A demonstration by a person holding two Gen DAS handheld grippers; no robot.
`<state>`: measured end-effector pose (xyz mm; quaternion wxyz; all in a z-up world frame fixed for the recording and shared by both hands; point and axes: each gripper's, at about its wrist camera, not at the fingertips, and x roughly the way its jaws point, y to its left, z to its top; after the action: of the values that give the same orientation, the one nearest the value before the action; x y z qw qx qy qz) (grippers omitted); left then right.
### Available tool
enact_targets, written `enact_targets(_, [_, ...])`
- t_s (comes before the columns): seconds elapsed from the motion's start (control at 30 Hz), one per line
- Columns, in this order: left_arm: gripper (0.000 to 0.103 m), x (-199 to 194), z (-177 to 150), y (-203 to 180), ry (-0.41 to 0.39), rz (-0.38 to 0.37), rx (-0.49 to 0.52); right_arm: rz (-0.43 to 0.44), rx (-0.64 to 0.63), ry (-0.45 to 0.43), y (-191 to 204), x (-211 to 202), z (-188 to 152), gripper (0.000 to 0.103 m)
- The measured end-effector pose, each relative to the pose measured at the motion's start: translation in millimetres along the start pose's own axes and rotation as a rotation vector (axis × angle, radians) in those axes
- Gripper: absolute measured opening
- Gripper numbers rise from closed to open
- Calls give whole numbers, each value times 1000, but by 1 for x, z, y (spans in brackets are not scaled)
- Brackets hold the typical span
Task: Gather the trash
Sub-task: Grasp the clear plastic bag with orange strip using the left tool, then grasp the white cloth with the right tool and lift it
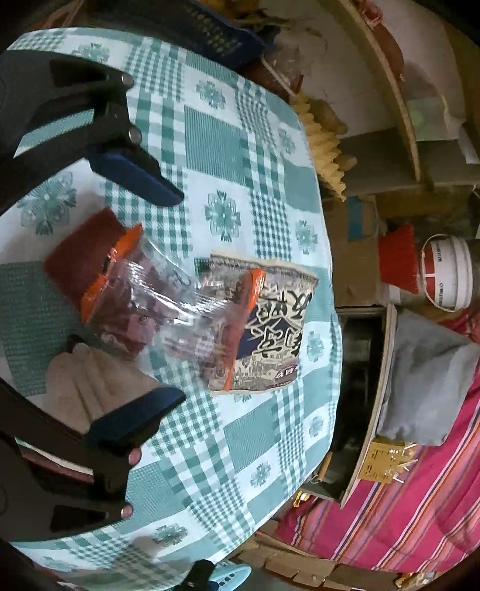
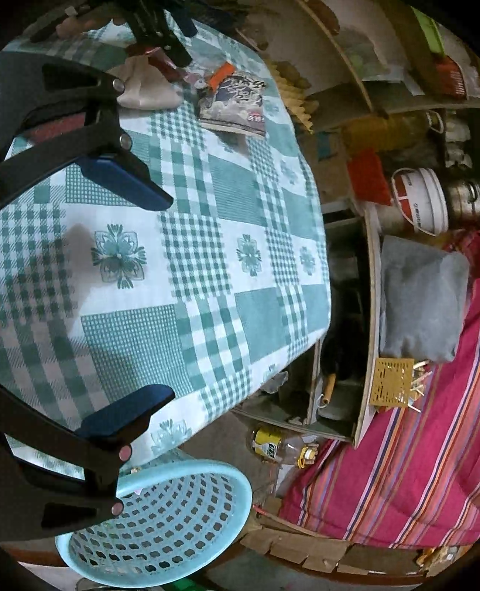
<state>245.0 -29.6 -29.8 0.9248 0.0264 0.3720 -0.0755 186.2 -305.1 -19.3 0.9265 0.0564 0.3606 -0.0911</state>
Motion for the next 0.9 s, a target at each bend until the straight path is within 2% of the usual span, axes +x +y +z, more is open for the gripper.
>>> enact_targets(0.1, [71,6,0,-4,24,-35,6,3,-10,11,3,3,-1,93])
enact_targets(0.17, [57,9,0,-5,35,-40,15,14,-22,16,7,3,-3,93])
enact_targets(0.23, [37,8,-2,-5,30,-42,20,22,-42,14,13,0,-4,93])
enact_targets(0.33, [23,1,-2,0,9,-55,6,29,-79,7,22,-4,-8,93])
enact_targets(0.57, [20,-29,-2,26,-61,-26,-66,74,-117,-21,37,-18,-10,93])
enact_targets(0.7, [20,-53,-4,37,-111,17,-69,108,-139,-36,54,-25,-12,93])
enact_targets(0.9, [20,-67,-15,61,-112,66,-75,136,-207,-30,89,-23,-18,93])
